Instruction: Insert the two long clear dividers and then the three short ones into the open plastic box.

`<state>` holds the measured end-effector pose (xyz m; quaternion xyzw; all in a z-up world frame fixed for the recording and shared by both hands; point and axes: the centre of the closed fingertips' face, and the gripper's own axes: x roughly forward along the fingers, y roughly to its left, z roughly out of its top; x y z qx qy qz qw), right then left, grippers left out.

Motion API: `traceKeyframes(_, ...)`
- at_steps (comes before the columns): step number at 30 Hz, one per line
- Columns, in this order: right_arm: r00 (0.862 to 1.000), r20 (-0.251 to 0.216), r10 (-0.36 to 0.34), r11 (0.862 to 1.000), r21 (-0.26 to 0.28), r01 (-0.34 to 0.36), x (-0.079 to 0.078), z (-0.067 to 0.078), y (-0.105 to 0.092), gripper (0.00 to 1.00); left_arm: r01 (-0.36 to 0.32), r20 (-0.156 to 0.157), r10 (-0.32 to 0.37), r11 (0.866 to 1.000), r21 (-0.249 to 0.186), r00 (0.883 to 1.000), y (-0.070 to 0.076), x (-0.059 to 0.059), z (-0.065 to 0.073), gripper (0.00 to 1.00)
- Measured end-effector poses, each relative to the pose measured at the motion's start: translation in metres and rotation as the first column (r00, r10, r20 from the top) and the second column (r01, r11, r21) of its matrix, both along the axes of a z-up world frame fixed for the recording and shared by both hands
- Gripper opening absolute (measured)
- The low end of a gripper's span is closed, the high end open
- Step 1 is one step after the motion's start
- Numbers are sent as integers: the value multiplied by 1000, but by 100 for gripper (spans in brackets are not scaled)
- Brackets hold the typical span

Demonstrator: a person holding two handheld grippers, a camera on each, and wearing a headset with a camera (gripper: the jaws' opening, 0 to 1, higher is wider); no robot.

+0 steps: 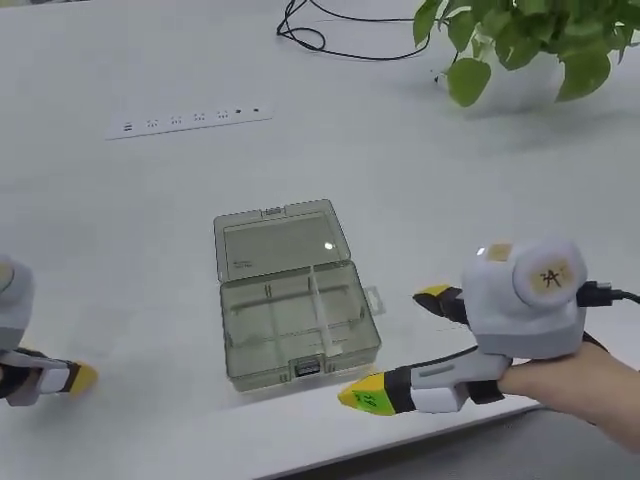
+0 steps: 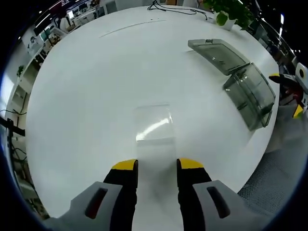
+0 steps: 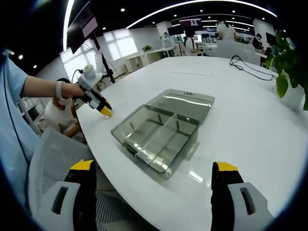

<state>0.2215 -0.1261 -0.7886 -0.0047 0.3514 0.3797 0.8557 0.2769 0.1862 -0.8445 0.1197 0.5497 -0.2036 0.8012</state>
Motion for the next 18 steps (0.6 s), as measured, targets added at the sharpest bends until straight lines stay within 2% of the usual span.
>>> traceKeyframes(4,1000,-4,-11,1000,11,12,2,1,1,100,-15,8,15,1000,-22,1000,0,-1,2,30)
traceKeyframes(7,1000,-8,-10,1000,9,10,1,1,2,100,-35,15,36,998,-60,999,-3,-2,4,30)
traceKeyframes(11,1000,-18,0,1000,2,0,-1,-2,6,100,-56,39,60,993,-109,997,-8,-3,10,30)
traceKeyframes(14,1000,-25,-4,1000,13,4,0,-1,7,100,-66,62,77,985,-161,995,-17,-3,16,30)
traceKeyframes(18,999,-43,-27,998,52,30,4,4,10,98,-62,93,83,974,-216,992,-30,-4,25,30)
